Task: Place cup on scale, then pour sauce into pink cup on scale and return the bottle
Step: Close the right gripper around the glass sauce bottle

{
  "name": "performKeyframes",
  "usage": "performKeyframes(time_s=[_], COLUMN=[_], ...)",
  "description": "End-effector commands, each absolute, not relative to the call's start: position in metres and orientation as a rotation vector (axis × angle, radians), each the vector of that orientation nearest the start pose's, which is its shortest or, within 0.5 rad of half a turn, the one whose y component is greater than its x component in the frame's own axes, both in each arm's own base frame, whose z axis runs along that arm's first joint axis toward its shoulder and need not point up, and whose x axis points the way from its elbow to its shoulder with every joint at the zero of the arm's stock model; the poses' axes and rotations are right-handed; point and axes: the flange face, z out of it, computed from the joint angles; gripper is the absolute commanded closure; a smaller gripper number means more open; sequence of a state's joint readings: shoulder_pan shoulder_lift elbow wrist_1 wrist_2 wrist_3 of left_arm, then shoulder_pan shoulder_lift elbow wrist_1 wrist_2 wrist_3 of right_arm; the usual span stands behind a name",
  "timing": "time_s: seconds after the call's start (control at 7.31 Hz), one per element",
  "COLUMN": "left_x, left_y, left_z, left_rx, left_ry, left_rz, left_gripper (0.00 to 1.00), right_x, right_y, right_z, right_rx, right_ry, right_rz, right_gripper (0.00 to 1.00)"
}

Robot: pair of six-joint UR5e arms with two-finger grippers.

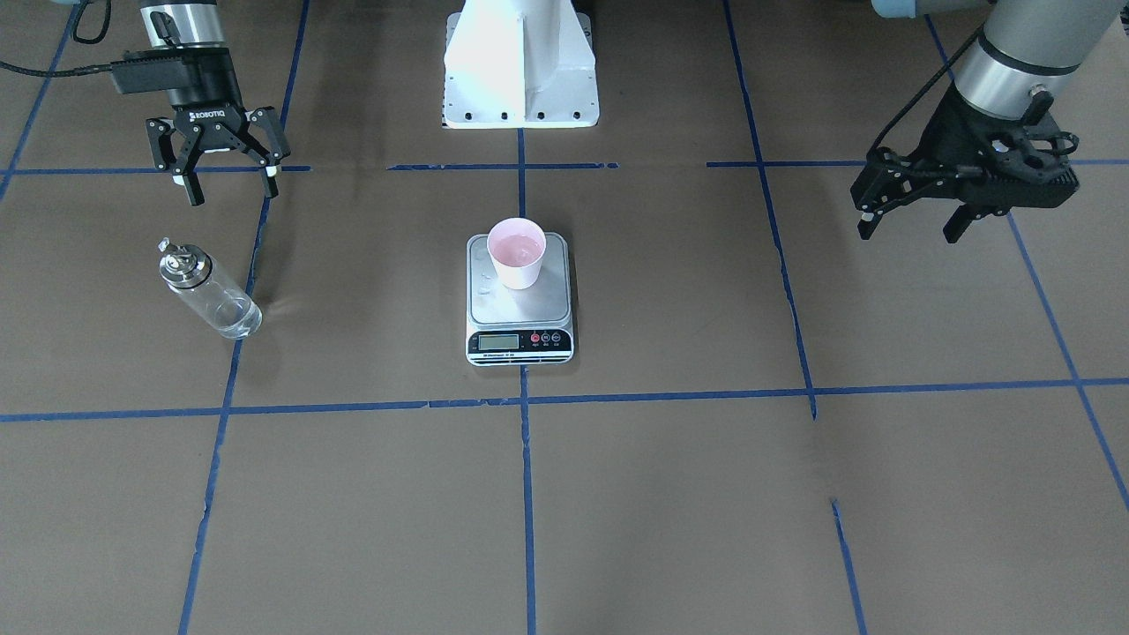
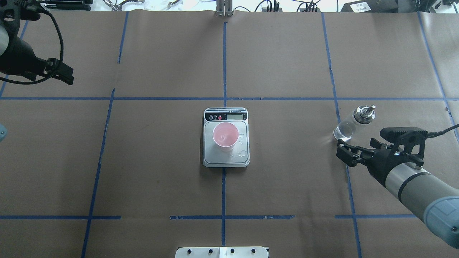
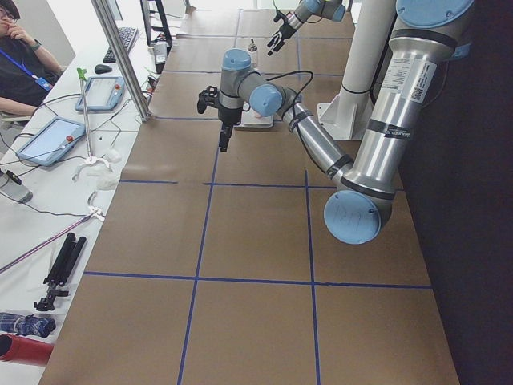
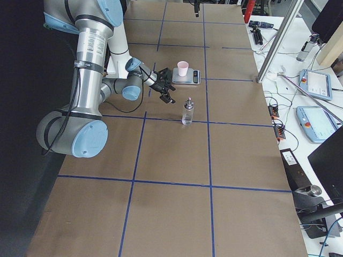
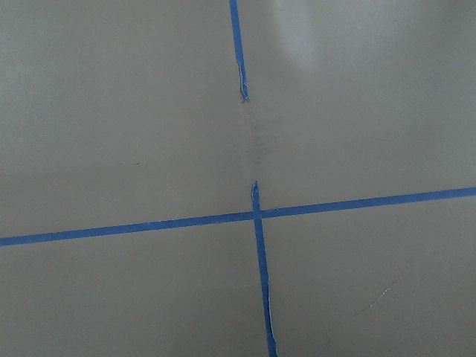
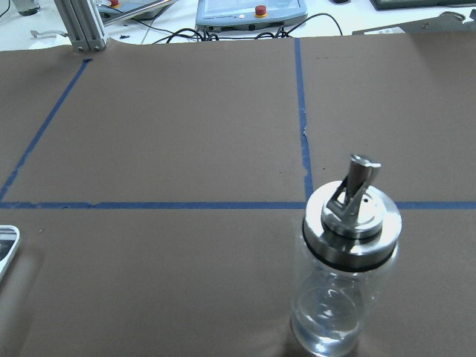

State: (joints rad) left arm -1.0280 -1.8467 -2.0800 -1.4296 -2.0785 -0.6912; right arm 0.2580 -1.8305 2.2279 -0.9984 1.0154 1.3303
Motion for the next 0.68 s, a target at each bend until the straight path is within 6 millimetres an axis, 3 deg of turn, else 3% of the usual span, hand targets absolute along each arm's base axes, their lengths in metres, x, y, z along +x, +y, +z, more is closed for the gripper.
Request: performKeyframes(time_s=[0.0, 0.14, 0.27, 0.55], left_x=[0.2, 0.199, 0.203, 0.204], left_y=[-0.5, -0.5, -0.506, -0.513], left_z=[0.317, 0.327, 0.339, 0.346], left_rx=[0.237, 0.228, 0.213, 0.229], left_ry=[0.743, 0.729, 0.711, 0.717], left_rz=[0.077, 0.086, 0.089, 0.096], left_gripper=[0.0, 0.0, 0.0, 0.0], right_x=[-0.32, -0.326, -0.338, -0.346], right_y=[-0.274, -0.272, -0.268, -0.267], right_z=[0.402, 0.41, 0.436, 0.466], right_rx=[0.775, 0.827, 0.88, 0.951], right_ry=[-0.744, -0.731, -0.711, -0.654], right_rz=[0.288, 0.298, 0.299, 0.281], right_gripper=[0.0, 0.0, 0.0, 0.0])
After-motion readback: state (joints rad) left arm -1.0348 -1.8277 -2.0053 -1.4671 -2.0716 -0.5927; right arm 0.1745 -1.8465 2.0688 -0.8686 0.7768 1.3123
